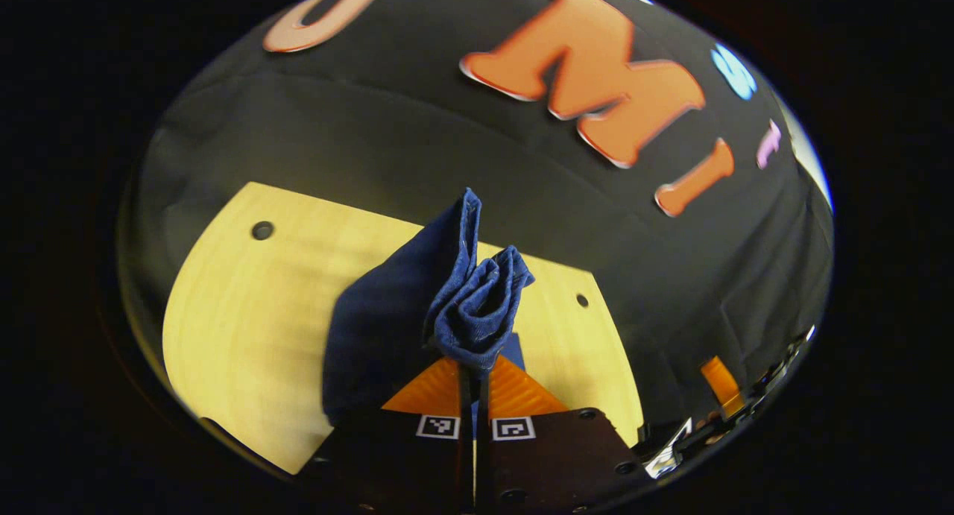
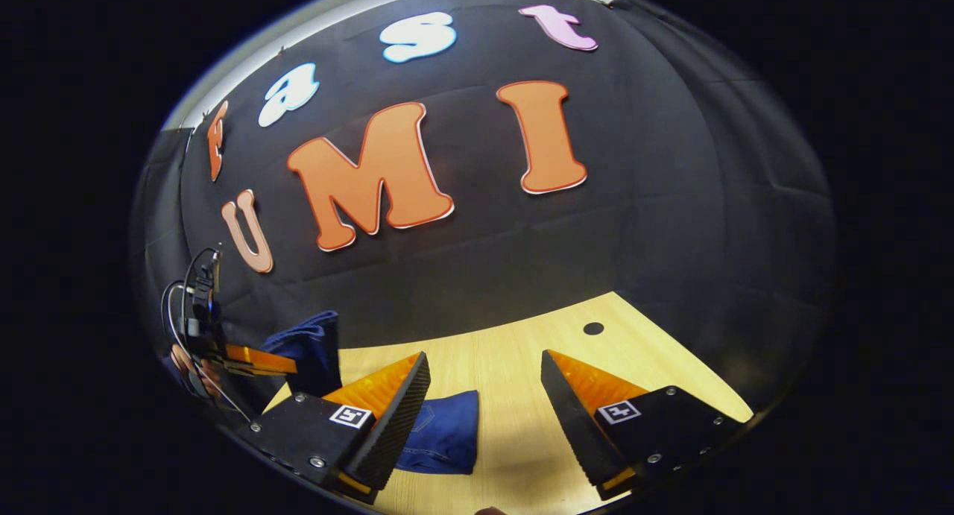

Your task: Grasp the waist and the cuffs of the jeans and fold them to make the two legs overlap; first hold the waist and fold one-third of the jeans toward the cuffs, then hold the cuffs and fold the remaining one-third in the same direction to finish folding.

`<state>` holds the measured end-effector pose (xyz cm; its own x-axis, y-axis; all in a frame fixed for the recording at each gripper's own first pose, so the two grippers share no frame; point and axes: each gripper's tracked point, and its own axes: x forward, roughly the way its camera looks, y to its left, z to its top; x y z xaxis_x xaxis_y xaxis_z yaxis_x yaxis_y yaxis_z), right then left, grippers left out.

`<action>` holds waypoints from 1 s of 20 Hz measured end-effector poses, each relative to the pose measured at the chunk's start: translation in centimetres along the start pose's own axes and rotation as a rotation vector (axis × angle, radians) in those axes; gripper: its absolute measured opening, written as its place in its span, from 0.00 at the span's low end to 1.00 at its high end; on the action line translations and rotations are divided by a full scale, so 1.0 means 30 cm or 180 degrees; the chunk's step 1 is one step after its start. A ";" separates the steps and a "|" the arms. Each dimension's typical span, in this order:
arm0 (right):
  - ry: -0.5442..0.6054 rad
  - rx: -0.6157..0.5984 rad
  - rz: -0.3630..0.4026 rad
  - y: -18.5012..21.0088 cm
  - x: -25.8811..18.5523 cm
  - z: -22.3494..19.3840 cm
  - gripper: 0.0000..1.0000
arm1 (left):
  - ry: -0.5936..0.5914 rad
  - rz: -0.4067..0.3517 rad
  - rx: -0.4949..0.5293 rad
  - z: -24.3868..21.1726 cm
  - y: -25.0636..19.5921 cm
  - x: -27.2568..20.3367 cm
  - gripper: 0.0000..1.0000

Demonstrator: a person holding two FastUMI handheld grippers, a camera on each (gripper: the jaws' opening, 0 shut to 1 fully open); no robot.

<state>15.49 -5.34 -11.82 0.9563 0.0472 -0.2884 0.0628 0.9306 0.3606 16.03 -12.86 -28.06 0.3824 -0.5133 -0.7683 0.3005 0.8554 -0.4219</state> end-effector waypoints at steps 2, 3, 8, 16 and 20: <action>-0.0018 0.0046 -0.0036 -0.055 -0.019 0.006 0.95 | 0.0184 0.0052 0.0311 -0.101 -0.090 0.120 0.02; -0.0012 0.0063 -0.0055 -0.081 -0.027 0.005 0.95 | 0.0295 0.0137 0.0529 -0.179 -0.134 0.188 0.02; 0.0095 0.0073 -0.0079 -0.166 -0.041 -0.036 0.96 | 0.0700 0.0534 0.1590 -0.477 -0.161 0.352 0.11; 0.0038 -0.0118 0.0003 -0.130 -0.003 -0.014 0.96 | -0.0417 0.0467 0.2026 -0.229 -0.379 0.176 0.89; -0.0174 -0.0387 0.0168 0.007 0.024 0.049 0.96 | -0.1146 0.0609 0.1730 0.015 -0.381 -0.031 0.99</action>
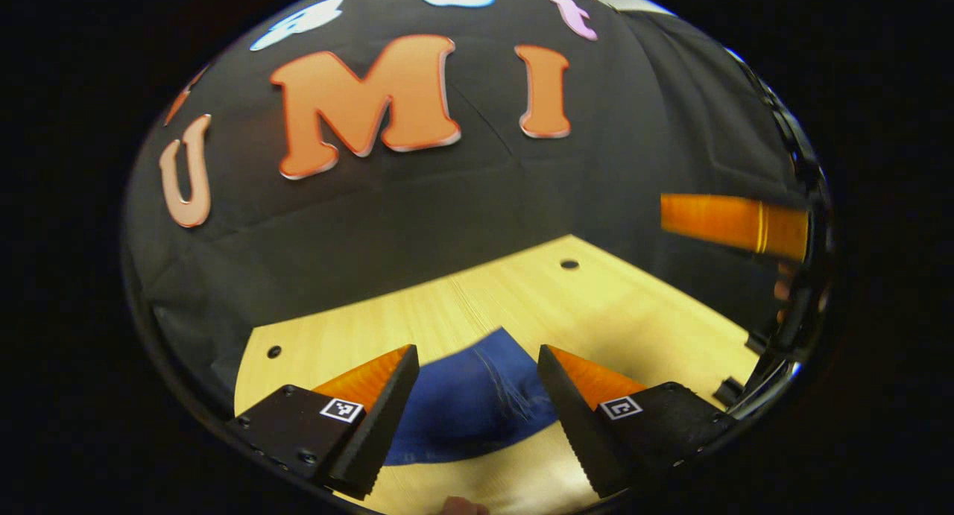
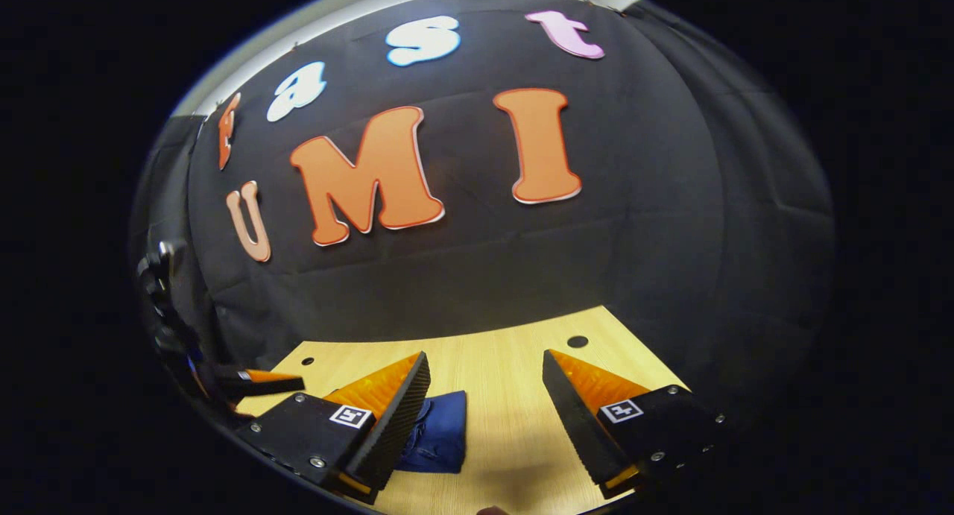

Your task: Grasp the waist and the cuffs of the jeans and fold them to make the two legs overlap; first hold the waist and fold one-third of the jeans toward the cuffs, then hold the cuffs and fold the remaining one-third in the same direction to finish folding.

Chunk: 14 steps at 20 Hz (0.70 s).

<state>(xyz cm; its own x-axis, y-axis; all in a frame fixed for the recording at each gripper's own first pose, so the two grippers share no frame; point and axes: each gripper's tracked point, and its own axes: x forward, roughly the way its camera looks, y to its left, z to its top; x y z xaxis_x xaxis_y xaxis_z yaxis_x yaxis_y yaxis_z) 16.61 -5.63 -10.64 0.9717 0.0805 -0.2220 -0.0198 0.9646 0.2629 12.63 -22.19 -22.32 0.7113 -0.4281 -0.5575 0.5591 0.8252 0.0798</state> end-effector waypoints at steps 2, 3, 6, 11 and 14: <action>-0.0176 -0.0080 0.0103 0.083 0.013 0.060 0.96 | -0.0385 0.0245 -0.0144 0.127 0.121 -0.081 0.99; -0.0276 -0.0140 0.0119 0.123 0.016 0.088 1.00 | -0.0585 0.0392 -0.0152 0.184 0.190 -0.124 0.99; -0.0623 -0.0301 0.0132 0.190 0.019 0.181 0.96 | -0.1052 0.0824 -0.0072 0.304 0.339 -0.268 0.98; -0.0929 -0.0513 0.0126 0.254 0.010 0.219 0.95 | -0.1622 0.1281 -0.0331 0.320 0.503 -0.461 1.00; -0.0823 -0.0541 0.0174 0.261 0.015 0.167 0.95 | -0.1650 0.1508 -0.0443 0.294 0.569 -0.499 1.00</action>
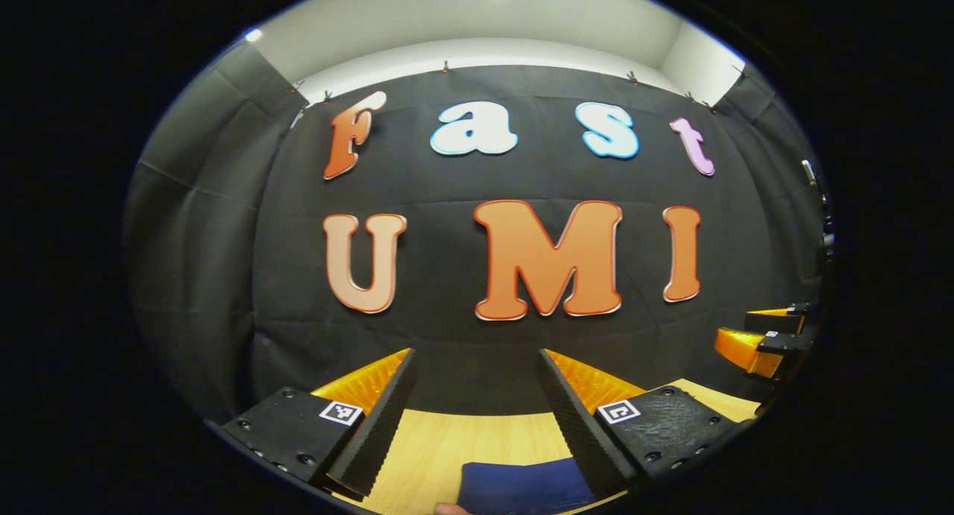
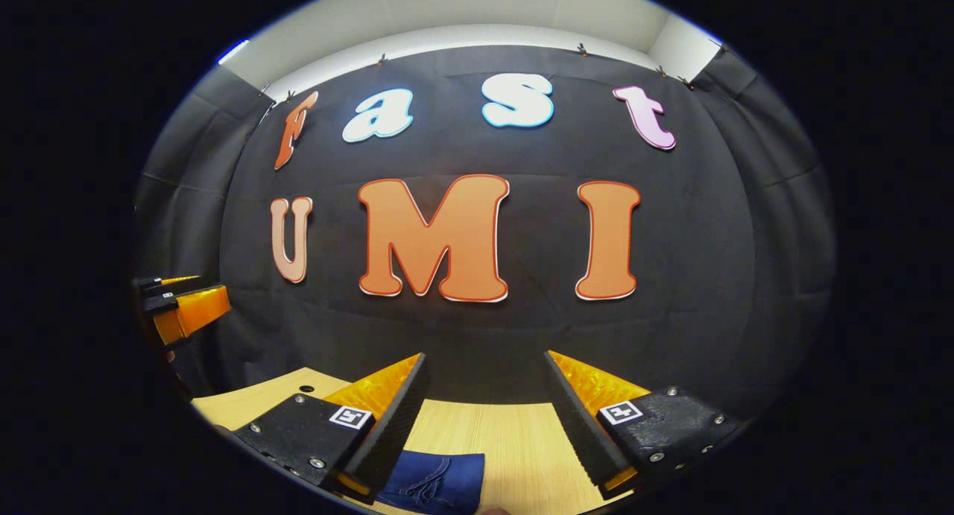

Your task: Grasp the waist and the cuffs of the jeans and fold them to make the two legs overlap; first hold the waist and fold one-third of the jeans toward the cuffs, then hold the cuffs and fold the remaining one-third in the same direction to finish folding.

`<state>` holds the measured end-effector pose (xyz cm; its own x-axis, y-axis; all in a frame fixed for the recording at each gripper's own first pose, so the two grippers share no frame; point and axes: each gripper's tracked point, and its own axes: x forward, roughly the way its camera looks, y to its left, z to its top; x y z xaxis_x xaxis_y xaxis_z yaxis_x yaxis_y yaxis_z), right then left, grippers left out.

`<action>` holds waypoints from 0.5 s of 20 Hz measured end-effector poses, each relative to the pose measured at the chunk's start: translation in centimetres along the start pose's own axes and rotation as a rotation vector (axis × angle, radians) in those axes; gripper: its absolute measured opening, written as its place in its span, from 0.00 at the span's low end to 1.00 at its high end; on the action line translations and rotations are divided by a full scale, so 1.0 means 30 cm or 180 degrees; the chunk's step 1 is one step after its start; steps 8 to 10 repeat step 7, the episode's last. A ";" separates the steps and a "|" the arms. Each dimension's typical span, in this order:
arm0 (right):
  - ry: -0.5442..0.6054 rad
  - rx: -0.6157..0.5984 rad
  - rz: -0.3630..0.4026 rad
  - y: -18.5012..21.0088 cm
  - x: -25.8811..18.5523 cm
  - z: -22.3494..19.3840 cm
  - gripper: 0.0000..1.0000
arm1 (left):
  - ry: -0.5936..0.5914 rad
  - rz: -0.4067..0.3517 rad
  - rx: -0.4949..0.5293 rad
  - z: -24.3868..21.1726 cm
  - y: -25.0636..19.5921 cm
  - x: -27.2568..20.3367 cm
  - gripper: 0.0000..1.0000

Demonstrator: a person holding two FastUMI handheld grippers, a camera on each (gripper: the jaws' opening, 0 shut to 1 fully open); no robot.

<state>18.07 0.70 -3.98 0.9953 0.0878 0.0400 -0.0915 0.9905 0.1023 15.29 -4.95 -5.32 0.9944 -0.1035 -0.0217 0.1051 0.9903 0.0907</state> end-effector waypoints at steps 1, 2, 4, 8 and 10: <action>0.0040 -0.0007 0.0011 0.004 -0.005 -0.012 0.95 | -0.0006 0.0039 -0.0034 0.000 0.022 -0.004 1.00; 0.0054 -0.0018 0.0002 0.000 -0.008 -0.022 0.95 | -0.0018 0.0069 -0.0053 -0.003 0.036 -0.012 1.00; 0.0077 -0.0037 0.0007 -0.003 -0.012 -0.033 0.95 | -0.0004 0.0116 -0.0028 -0.026 0.072 -0.019 0.99; 0.0067 -0.0060 0.0023 -0.006 -0.015 -0.042 0.96 | -0.0021 0.0154 -0.0057 -0.036 0.088 -0.031 0.99; 0.0067 -0.0060 0.0023 -0.006 -0.015 -0.042 0.96 | -0.0021 0.0154 -0.0057 -0.036 0.088 -0.031 0.99</action>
